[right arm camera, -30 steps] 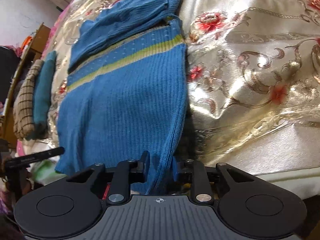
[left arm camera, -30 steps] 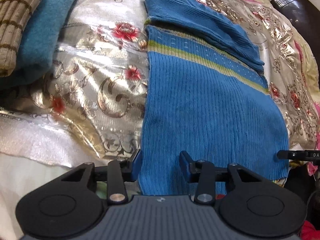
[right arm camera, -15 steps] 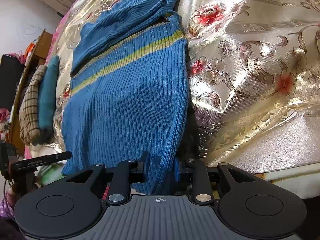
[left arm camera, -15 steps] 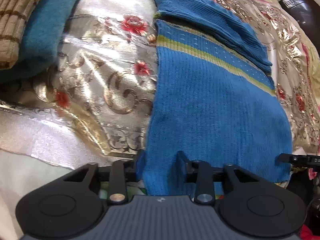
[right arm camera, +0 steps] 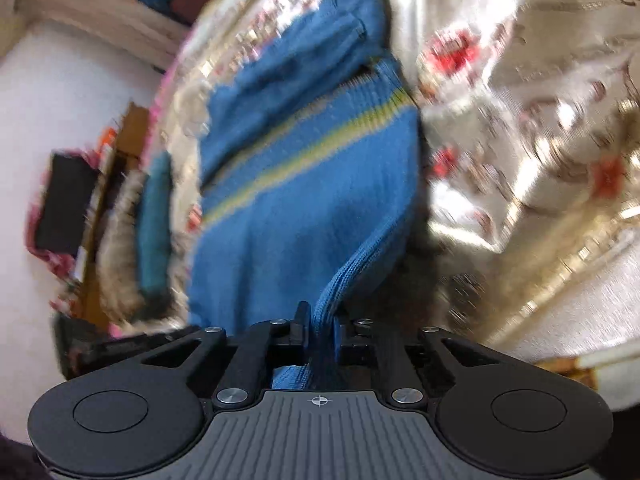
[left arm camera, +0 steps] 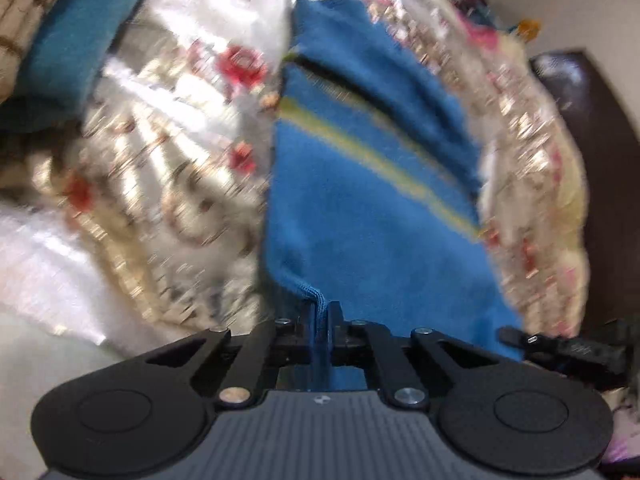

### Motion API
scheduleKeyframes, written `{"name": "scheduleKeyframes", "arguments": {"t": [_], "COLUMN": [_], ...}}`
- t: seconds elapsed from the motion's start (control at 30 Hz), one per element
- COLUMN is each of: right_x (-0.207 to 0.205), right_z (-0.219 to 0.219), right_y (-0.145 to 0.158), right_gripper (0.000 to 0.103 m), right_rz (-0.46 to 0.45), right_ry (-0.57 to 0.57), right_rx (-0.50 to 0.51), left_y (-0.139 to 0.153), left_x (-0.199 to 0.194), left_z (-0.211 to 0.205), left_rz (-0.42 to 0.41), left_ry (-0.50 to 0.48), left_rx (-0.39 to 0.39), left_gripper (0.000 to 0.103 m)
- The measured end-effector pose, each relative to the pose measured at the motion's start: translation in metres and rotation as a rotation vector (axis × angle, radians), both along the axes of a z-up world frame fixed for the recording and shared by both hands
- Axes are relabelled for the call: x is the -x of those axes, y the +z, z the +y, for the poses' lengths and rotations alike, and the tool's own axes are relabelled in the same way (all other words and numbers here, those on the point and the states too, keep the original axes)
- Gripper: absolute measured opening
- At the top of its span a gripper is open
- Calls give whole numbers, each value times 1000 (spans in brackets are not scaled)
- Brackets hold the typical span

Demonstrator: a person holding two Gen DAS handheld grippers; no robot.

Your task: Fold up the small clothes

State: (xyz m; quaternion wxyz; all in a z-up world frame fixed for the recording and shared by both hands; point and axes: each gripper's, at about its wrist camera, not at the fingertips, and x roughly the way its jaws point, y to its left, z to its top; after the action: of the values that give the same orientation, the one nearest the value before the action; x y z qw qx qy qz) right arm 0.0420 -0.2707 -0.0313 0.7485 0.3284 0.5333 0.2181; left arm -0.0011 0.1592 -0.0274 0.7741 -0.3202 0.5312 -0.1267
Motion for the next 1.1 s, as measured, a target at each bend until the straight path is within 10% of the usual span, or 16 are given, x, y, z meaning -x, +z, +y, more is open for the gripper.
{"name": "scheduleKeyframes", "arguments": {"t": [0.4, 0.8, 1.1], "right_x": [-108, -227, -242], "right_z": [-8, 19, 25], "right_y": [48, -1, -22], "right_gripper": [8, 8, 8], "right_rz": [-235, -150, -89], "right_ry": [-174, -278, -272], "right_rx": [-211, -179, -139], "left_y": [60, 57, 55], "left_x": [-114, -87, -33], "left_z": [32, -8, -103], "left_rz": [-307, -305, -409], "left_ry": [114, -107, -523], "left_rx": [151, -106, -403], "left_gripper": [10, 15, 23]}}
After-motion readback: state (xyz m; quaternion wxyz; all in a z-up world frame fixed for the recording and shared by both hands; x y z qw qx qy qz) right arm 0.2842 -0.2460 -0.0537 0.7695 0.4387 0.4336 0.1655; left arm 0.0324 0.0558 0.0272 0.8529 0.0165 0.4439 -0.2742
